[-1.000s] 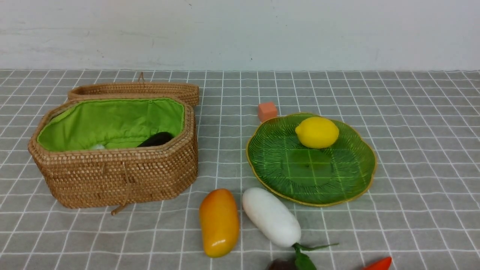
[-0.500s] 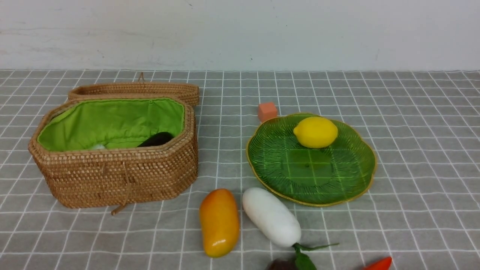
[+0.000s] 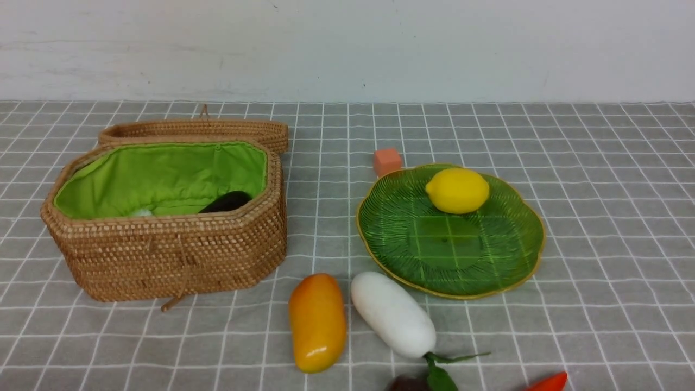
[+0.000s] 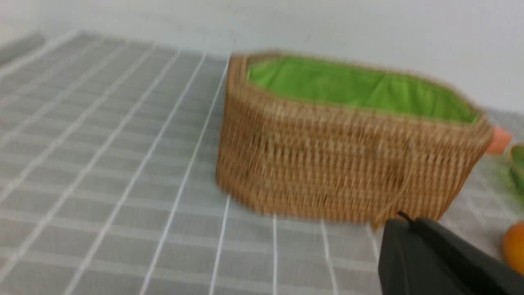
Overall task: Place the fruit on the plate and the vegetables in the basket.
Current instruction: Use the right arm to grab a carrot and put it into the left basket
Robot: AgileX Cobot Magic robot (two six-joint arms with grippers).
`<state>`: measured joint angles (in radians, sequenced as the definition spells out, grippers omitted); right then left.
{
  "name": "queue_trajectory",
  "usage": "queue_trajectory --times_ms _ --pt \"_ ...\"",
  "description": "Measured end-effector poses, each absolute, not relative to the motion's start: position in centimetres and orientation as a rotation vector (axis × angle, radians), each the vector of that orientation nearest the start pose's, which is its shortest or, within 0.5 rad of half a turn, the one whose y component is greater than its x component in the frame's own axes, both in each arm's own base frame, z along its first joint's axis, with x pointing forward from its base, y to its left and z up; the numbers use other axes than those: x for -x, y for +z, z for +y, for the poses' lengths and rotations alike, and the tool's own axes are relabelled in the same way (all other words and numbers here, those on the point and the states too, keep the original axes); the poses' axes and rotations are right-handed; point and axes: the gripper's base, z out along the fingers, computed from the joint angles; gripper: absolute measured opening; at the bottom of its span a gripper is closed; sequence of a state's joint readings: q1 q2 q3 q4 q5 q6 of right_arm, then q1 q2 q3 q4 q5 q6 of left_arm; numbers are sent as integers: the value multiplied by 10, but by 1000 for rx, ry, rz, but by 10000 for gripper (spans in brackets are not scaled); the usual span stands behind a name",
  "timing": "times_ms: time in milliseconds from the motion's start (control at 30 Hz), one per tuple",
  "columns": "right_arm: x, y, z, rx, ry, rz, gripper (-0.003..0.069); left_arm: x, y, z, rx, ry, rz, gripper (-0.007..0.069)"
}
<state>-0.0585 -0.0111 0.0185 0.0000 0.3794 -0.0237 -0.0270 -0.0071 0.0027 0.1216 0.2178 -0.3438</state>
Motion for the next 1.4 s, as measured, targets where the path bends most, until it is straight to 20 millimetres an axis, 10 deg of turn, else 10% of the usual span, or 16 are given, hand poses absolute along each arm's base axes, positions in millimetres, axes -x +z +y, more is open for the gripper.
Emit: queue_trajectory --times_ms 1033,1400 --pt "-52 174 -4 -21 -75 1865 241 -52 169 2 241 -154 1882 -3" --pt "-56 212 -3 -149 80 1410 241 -52 169 2 241 -154 1882 0"
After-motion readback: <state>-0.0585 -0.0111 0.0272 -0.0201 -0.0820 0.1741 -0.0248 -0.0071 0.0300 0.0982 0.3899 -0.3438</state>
